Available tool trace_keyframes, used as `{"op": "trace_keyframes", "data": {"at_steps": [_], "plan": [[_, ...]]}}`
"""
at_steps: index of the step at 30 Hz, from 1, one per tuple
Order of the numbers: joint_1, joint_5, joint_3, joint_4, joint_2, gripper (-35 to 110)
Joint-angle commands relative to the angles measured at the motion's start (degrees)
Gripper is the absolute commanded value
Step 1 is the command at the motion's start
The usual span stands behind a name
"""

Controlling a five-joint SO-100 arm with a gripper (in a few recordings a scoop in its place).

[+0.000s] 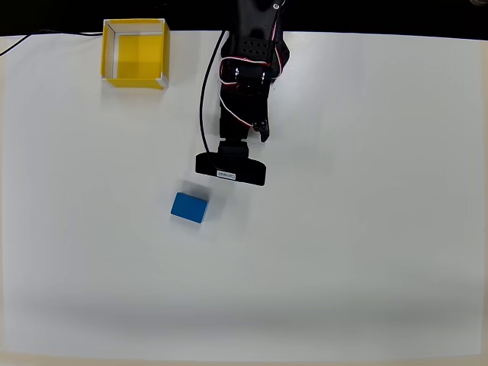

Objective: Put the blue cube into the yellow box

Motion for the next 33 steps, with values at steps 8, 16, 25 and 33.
{"op": "trace_keyframes", "data": {"at_steps": [8,16,25,33], "plan": [[14.06,-3.16,-24.52,-18.98,-28.30,51],[17.84,-10.28,-38.41,-24.61,-44.91,51],[15.91,-23.73,-56.34,-15.56,-57.04,53],[17.93,-40.61,-64.95,-8.70,-64.34,54]]}}
